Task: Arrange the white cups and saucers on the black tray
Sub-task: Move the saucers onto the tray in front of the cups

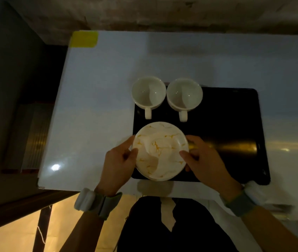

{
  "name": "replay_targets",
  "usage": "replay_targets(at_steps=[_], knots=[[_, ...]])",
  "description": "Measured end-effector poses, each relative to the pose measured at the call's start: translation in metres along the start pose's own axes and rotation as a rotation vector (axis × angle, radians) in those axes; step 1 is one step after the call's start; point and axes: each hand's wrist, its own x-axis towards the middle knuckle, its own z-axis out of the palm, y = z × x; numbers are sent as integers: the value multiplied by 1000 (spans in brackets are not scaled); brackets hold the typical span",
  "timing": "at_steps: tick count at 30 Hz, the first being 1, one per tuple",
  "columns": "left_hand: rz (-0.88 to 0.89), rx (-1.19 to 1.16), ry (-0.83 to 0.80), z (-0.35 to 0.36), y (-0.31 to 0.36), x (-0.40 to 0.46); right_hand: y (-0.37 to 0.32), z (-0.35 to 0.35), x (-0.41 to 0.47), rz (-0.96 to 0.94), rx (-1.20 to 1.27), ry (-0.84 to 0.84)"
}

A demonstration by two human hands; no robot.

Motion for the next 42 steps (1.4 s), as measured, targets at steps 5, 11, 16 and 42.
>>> replay_targets(at_steps=[5,11,16,42], knots=[[1,68,-1,7,-7,-2,12,8,0,-12,0,-27],[40,150,27,14,-8,-3,18,13,-4,6,41,-16],[30,232,41,16,-8,-5,18,19,-6,7,76,-14],[-31,-17,117,-3,12,-7,12,1,-5,-40,223,185]])
